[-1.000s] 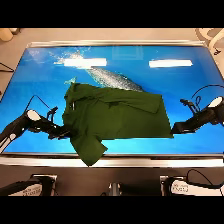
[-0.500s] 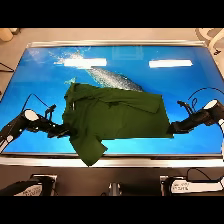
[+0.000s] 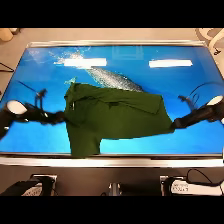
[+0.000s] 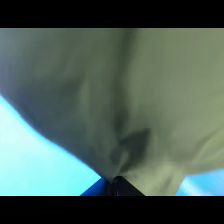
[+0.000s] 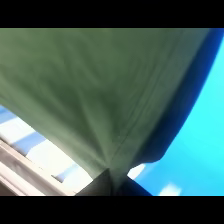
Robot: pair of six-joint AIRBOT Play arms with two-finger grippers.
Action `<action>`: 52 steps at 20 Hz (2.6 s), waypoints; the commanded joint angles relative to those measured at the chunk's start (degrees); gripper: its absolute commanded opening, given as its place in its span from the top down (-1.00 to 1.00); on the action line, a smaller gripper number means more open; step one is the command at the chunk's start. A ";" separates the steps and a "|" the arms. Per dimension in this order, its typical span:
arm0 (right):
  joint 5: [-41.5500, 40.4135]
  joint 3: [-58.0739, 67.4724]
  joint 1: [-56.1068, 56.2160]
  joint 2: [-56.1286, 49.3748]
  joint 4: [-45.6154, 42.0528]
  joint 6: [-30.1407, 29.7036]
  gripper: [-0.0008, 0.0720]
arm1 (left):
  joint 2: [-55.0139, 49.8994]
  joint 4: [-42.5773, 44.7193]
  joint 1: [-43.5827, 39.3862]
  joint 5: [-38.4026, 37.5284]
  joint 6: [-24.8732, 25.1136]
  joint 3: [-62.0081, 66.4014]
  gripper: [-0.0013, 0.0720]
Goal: Fold the shirts.
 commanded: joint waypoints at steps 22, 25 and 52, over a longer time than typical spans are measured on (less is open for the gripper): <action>4.37 35.15 -0.04 29.88 -2.34 5.53 0.95 | 10.67 15.87 0.07 -6.14 -3.78 53.86 0.91; 9.90 33.35 -0.04 15.28 -3.23 6.25 0.95 | 1.31 15.26 0.04 -10.25 -1.27 42.38 0.91; -5.95 30.25 17.33 -15.06 -17.86 9.09 0.94 | -29.18 6.60 -0.17 -2.25 9.90 28.35 0.91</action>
